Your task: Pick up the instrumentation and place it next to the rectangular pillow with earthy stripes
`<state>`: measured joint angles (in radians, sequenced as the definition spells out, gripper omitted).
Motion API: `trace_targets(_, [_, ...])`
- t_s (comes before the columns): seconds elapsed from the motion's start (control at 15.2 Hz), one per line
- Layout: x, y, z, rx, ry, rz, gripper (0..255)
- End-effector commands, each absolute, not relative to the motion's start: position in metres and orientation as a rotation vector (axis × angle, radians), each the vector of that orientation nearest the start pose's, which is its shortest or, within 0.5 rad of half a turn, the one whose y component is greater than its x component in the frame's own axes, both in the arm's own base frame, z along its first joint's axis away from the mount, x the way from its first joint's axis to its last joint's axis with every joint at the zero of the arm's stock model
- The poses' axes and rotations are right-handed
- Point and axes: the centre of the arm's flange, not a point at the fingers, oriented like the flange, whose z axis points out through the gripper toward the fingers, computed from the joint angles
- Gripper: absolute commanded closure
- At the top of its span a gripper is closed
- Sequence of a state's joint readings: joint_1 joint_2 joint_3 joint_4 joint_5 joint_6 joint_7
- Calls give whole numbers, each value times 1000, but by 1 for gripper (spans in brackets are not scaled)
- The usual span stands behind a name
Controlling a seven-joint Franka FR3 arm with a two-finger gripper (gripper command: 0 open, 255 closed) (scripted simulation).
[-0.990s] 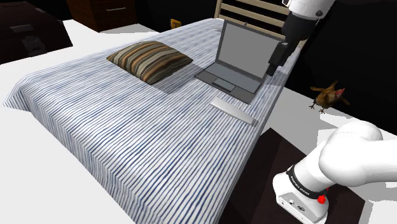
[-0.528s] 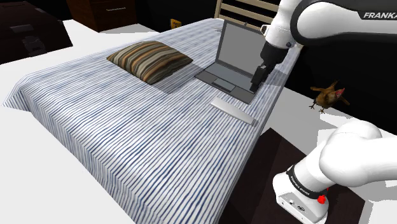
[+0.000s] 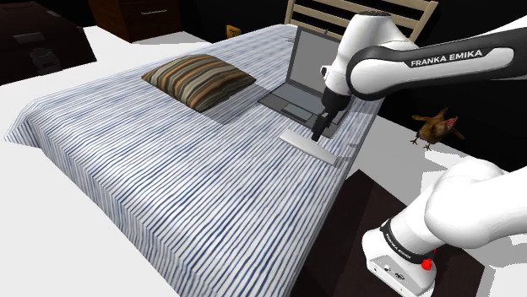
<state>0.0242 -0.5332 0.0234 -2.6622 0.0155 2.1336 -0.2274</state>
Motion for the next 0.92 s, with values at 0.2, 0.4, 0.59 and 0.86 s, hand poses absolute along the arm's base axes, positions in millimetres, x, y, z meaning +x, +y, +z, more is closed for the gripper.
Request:
trace_targets(0.2, [383,19,362,-3101,-448,-10,0])
trace_targets(0.4, [383,19,346,-3101,-448,-10,0])
trace_targets(0.59, [383,19,327,-3101,-448,-10,0])
trace_targets(0.86, [383,19,327,-3101,-448,-10,0])
